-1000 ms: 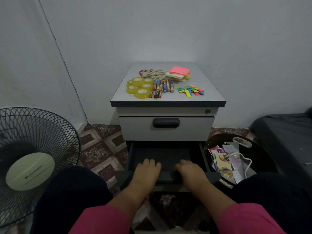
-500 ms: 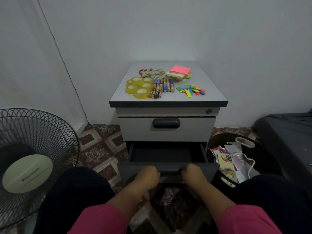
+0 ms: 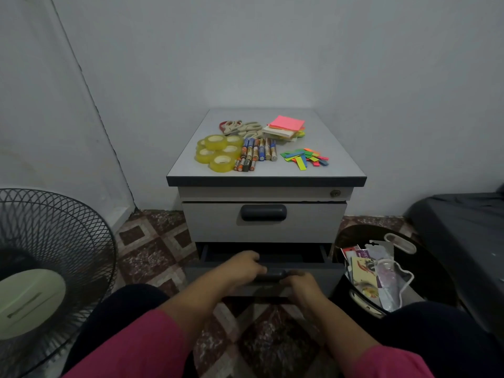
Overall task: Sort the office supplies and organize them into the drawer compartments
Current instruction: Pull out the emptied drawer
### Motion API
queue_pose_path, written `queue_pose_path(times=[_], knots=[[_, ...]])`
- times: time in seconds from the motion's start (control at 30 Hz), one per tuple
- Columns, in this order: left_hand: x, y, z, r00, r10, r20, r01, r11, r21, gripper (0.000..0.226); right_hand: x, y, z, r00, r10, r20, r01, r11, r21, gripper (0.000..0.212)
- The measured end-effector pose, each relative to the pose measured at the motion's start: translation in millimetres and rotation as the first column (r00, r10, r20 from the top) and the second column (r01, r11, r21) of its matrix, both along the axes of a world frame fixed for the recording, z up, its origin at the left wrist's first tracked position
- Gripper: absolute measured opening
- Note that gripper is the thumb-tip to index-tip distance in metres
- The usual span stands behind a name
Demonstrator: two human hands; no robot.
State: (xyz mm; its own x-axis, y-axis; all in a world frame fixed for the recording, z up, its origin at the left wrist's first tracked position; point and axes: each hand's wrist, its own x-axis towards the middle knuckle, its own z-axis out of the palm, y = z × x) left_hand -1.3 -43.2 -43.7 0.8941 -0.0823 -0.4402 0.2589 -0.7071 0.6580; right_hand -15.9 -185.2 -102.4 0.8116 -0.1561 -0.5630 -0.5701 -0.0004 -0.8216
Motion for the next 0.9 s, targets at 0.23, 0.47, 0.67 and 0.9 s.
queue_pose_path(times=[0.23,0.47,0.67,0.9], knots=[[28,1,15,0.965,0.246,-0.088,-0.261,0.878,-0.401,0.047,-1,5,16,0.995,-0.002,0.097,-0.020,0.975,0.220,0.032],[45,-2,21,0.850,0.412,-0.328,-0.513,0.504,-0.695,0.029,15,9,6,0.993,-0.009,0.114,-0.019,0.970,0.241,0.042],[45,-7,28,0.856,0.376,-0.354,-0.487,0.361,-0.795,0.028,24,8,3,0.993,-0.029,0.110,-0.002,0.962,0.273,0.053],[41,-10,26,0.882,0.393,-0.261,-0.417,0.393,-0.819,0.040,27,6,6,0.994,-0.030,0.108,-0.002,0.959,0.283,0.056]])
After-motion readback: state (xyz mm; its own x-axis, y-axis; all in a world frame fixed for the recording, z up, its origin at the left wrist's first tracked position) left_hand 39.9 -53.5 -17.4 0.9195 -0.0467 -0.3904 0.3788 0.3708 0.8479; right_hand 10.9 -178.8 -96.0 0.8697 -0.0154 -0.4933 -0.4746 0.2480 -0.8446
